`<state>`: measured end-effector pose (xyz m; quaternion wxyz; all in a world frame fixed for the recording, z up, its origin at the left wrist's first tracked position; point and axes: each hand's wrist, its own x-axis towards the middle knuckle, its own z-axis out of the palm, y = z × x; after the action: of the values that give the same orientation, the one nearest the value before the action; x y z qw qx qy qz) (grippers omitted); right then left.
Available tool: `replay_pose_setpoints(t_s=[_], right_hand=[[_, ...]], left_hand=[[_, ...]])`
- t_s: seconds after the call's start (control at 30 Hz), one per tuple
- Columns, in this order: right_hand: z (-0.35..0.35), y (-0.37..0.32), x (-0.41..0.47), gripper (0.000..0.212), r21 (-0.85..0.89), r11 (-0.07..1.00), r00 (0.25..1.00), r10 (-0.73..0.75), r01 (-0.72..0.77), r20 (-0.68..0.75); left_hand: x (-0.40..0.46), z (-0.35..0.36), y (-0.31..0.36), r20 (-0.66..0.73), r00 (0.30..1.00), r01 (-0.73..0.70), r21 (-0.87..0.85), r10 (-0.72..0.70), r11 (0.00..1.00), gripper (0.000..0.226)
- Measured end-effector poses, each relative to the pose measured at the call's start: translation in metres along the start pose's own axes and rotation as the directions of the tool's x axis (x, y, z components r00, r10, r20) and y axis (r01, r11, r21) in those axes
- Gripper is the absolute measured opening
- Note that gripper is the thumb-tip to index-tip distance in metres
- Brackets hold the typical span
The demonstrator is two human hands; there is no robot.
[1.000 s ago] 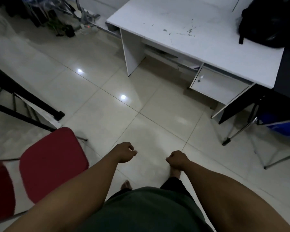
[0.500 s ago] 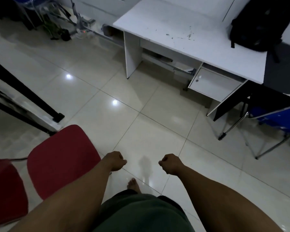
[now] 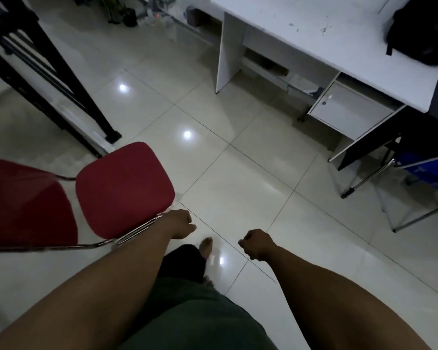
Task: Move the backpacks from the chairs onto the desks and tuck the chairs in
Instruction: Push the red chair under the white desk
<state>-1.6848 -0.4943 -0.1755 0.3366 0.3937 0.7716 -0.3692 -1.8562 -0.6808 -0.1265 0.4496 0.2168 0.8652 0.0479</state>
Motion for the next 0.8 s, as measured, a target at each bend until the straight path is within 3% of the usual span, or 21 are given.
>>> replay_pose_setpoints(t_s=[0.4,0.57,0.8], right_hand=[[0.053,-0.090,-0.024,0.034,-0.078,0.992,0.994,-0.104,0.100,-0.040],[0.096,-0.144,-0.027,0.032,0.018,0.998,0.997,-0.065,0.066,-0.050],[0.188,-0.228,-0.048,0.029,0.136,0.989,0.999,-0.052,0.052,-0.005]], left_hand=[[-0.048,-0.015,-0.077,-0.047,0.999,0.021,-0.044,-0.023,0.999,0.042],[-0.058,-0.055,-0.129,-0.102,0.993,-0.060,0.046,0.065,0.997,0.036],[-0.067,-0.099,-0.228,-0.057,0.997,-0.037,0.147,0.046,0.989,0.042]])
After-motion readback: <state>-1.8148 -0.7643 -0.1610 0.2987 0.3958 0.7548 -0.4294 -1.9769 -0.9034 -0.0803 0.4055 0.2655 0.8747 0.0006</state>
